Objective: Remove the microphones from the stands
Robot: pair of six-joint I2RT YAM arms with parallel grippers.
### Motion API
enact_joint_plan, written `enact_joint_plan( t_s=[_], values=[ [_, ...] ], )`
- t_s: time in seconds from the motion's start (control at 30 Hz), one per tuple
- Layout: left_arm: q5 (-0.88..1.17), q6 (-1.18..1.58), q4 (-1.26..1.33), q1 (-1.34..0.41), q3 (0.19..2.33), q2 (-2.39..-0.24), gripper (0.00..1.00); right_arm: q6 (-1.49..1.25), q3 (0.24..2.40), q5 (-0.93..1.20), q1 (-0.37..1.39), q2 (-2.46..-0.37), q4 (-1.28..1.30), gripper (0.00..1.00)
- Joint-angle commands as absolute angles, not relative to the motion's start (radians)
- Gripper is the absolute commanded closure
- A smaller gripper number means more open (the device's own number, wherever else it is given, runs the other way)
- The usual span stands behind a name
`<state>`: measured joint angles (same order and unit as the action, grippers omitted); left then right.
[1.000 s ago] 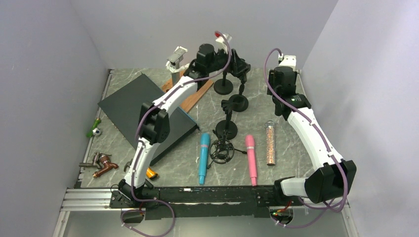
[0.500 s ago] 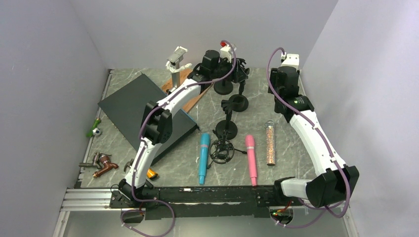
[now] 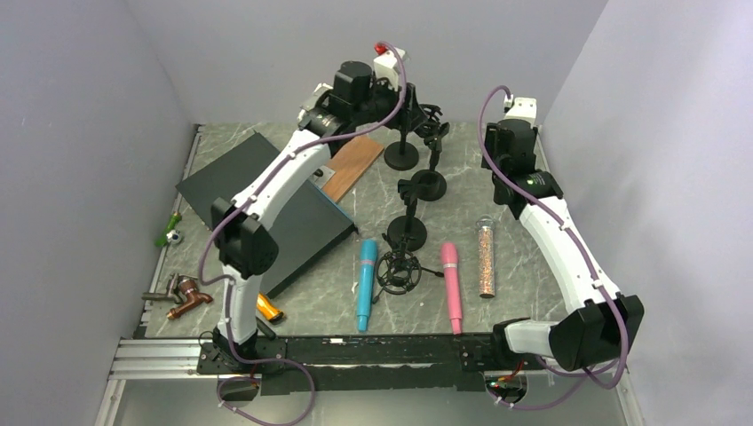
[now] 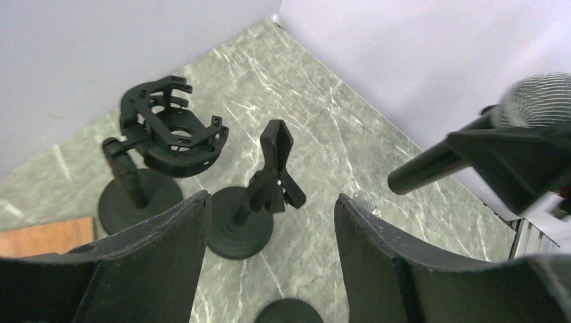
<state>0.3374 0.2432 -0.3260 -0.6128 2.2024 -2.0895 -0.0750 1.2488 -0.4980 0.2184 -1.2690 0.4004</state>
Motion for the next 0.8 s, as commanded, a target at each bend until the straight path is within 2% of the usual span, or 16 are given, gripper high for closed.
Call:
enact_joint_plan(
  t_s=[0.0, 0.1, 0.13, 0.2, 0.23, 0.4, 0.57, 0.77],
  values=[
    [0.277, 0.191, -0.395, -0.618, 2.150, -1.973, 0.29, -0.104, 1.257, -0.564, 0.215, -1.290, 0.399, 1.00],
    [0.253, 0.173, -0.454, -0.623, 2.144, -1.947, 0.35, -0.111, 1.264, -0.613, 0.214, -1.310, 0.418, 1.00],
    [0.248, 0.154, -0.482, -0.627, 2.146, -1.941, 0.29, -0.113, 1.266, -0.634, 0.215, -1.314, 0.426, 1.00],
    [0.243, 0.134, -0.514, -0.634, 2.136, -1.924, 0.04, -0.111, 1.267, -0.670, 0.215, -1.325, 0.441, 1.00],
    [0.251, 0.128, -0.514, -0.636, 2.120, -1.911, 0.01, -0.108, 1.268, -0.691, 0.216, -1.331, 0.448, 1.00],
    [0.252, 0.105, -0.464, -0.653, 2.025, -1.836, 0.01, -0.091, 1.268, -0.802, 0.216, -1.361, 0.483, 1.00],
    [0.250, 0.112, -0.435, -0.672, 2.037, -1.814, 0.01, -0.082, 1.245, -0.864, 0.202, -1.394, 0.523, 1.00],
    [0.255, 0.150, -0.403, -0.684, 1.953, -1.715, 0.01, -0.103, 1.164, -0.798, 0.155, -1.446, 0.532, 1.00]
  ],
)
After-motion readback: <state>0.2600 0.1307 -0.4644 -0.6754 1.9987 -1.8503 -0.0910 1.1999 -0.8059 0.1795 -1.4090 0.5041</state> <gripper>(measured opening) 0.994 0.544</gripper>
